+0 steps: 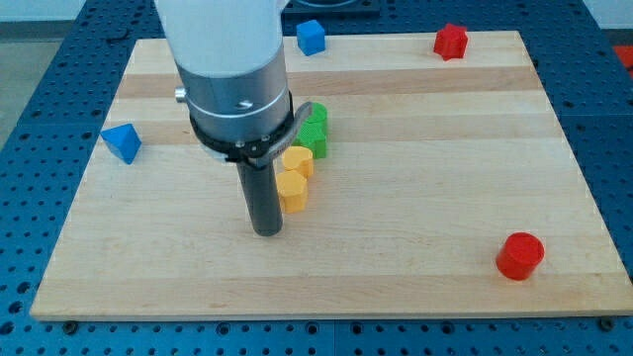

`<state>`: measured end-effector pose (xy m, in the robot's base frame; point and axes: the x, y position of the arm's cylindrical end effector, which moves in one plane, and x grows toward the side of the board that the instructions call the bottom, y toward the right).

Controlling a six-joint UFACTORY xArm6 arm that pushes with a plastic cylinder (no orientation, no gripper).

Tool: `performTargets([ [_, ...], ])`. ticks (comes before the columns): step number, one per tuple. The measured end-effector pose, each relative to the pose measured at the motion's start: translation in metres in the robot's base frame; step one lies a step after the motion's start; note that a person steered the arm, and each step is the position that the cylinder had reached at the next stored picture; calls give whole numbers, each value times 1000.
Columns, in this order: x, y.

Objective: Slide blue cube left and a bit down

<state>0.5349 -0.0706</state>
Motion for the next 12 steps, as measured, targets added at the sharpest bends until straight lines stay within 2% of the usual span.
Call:
performTargets([
  [1, 8, 0],
  [3, -4, -46],
  [7, -23, -58],
  [11, -188, -65],
  [12, -244, -24],
])
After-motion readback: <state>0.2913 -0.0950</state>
